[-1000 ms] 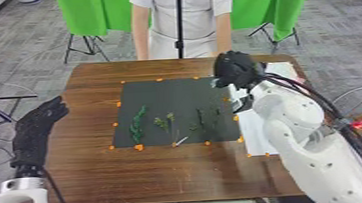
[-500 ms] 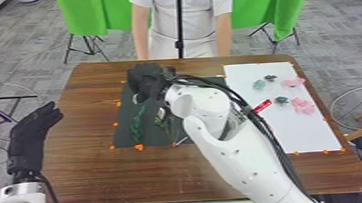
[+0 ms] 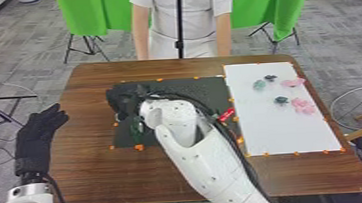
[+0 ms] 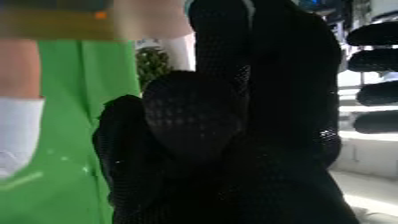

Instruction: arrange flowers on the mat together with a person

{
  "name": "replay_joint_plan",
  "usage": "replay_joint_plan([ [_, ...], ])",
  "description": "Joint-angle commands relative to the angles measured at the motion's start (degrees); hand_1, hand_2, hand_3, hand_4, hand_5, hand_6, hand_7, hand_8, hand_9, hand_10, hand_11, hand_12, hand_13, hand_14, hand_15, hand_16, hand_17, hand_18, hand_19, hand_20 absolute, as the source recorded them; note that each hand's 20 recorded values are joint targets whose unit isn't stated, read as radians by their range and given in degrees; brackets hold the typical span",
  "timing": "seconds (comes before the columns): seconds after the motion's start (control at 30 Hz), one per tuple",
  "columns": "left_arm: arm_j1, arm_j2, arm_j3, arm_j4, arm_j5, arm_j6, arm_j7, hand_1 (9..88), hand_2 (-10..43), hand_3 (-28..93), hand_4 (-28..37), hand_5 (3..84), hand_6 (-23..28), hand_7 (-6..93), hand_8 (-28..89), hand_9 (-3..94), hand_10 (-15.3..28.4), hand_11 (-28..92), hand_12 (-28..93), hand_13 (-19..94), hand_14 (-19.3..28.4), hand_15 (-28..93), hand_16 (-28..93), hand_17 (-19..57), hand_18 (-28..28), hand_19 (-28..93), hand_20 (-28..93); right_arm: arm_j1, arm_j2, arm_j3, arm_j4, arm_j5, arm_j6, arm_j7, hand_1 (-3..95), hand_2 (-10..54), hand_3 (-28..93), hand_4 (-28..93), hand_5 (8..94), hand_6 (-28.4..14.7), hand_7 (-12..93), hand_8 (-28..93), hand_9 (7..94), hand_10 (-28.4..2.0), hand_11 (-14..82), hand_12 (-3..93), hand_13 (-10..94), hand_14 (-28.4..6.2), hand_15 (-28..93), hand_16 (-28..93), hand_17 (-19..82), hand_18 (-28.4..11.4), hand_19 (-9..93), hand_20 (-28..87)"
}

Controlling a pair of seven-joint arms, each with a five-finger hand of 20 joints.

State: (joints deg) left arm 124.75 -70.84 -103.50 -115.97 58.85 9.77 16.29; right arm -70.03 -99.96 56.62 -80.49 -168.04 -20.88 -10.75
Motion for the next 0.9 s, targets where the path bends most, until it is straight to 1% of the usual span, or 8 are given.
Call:
replay_joint_plan([
  [0.03,0.5,-0.79,0.93,0.09,-0.12,0.06,-0.12,16.8,17.1,66,-28.3,48.8,3.5,14.1,-6,44.4,13.5,18,15,35,17.3,18,4,6.4,12.5,7,20,-0.5,-2.2,2.2,3.2,-11.0,3.1,-0.7,85.5,-9.5,-28,68,78.2,-0.6,19,19,93.7,-7.1,13.2,36.3,94,0.0,56,24,68,-10.2,93,42],
  [0.17,0.4,-0.93,1.22,0.2,0.2,-0.46,-0.43,16.7,14.6,66,-28.3,48.6,3.7,14.0,-6,44.4,13.5,18,16,35,17.3,18,4,6.3,12.5,7,20,-0.3,-1.9,2.7,3.7,-12.1,3.3,-0.9,84.6,-9.5,-28,66,77.0,-1.1,17,16,93.7,-7.1,12.2,36.5,94,0.0,56,24,68,-10.3,93,42],
  [0.27,0.6,-0.98,1.24,0.06,0.36,-0.34,-0.48,16.7,11.4,66,-28.3,48.4,3.7,13.8,-6,44.2,13.5,18,16,35,17.3,18,4,6.3,12.5,7,20,-0.2,-1.6,2.5,3.4,-12.7,2.8,-0.9,83.7,-9.5,-28,65,76.1,-1.0,16,15,93.7,-7.2,11.3,36.5,94,0.0,56,25,68,-10.4,93,42],
  [0.3,0.3,-0.9,1.3,0.24,0.44,-0.66,-0.62,16.8,10.4,66,-28.3,48.4,3.8,13.7,-6,44.2,13.5,18,16,35,17.3,18,4,6.2,12.5,7,20,-0.1,-1.4,2.6,3.4,-13.0,2.3,-1.0,83.4,-9.5,-28,65,76.0,-1.1,16,15,93.7,-7.2,11.1,36.5,94,0.0,56,25,68,-10.4,93,42],
  [0.4,0.2,-1.03,1.21,0.11,0.69,-0.89,-0.79,17.0,8.8,66,-28.3,48.3,3.9,13.6,-6,44.0,13.6,18,16,35,17.4,18,4,6.2,12.6,7,20,0.3,-1.1,2.5,3.4,-13.3,1.2,-1.4,81.9,-9.5,-28,64,74.9,-1.1,16,15,93.6,-7.6,9.8,37.2,94,-0.1,55,25,67,-10.7,93,43],
  [0.57,0.0,-1.01,1.02,0.13,0.83,-1.05,-0.54,17.7,7.1,66,-28.1,48.2,3.9,13.4,-5,43.9,13.5,18,16,35,17.4,18,4,6.2,12.6,7,19,0.3,-0.4,2.1,3.0,-13.1,0.8,-1.6,81.4,-9.5,-28,63,74.0,-0.8,16,14,93.7,-7.7,9.0,37.6,94,-0.2,54,26,67,-10.8,93,43],
  [0.8,-0.5,-0.75,1.29,0.45,1.21,-1.89,-1.25,18.7,5.6,67,-27.1,48.1,3.9,13.3,-5,43.8,13.4,18,16,35,17.4,18,4,6.1,12.6,7,19,-0.1,1.0,1.0,2.0,-12.9,-0.5,-1.1,79.5,-9.5,-28,63,73.1,-0.7,17,12,93.5,-7.9,9.3,37.3,94,-0.4,54,26,67,-10.8,93,43],
  [0.9,-0.5,-0.77,1.18,0.43,1.36,-2.12,-1.23,19.3,5.0,66,-26.5,48.1,4.0,13.2,-5,43.8,13.4,18,16,35,17.4,18,4,6.1,12.6,7,19,-0.3,1.4,0.8,1.9,-13.0,-0.5,-0.9,79.2,-9.5,-28,63,72.7,-0.6,17,11,93.2,-8.0,10.0,36.7,94,-0.4,53,27,67,-10.8,93,43],
])
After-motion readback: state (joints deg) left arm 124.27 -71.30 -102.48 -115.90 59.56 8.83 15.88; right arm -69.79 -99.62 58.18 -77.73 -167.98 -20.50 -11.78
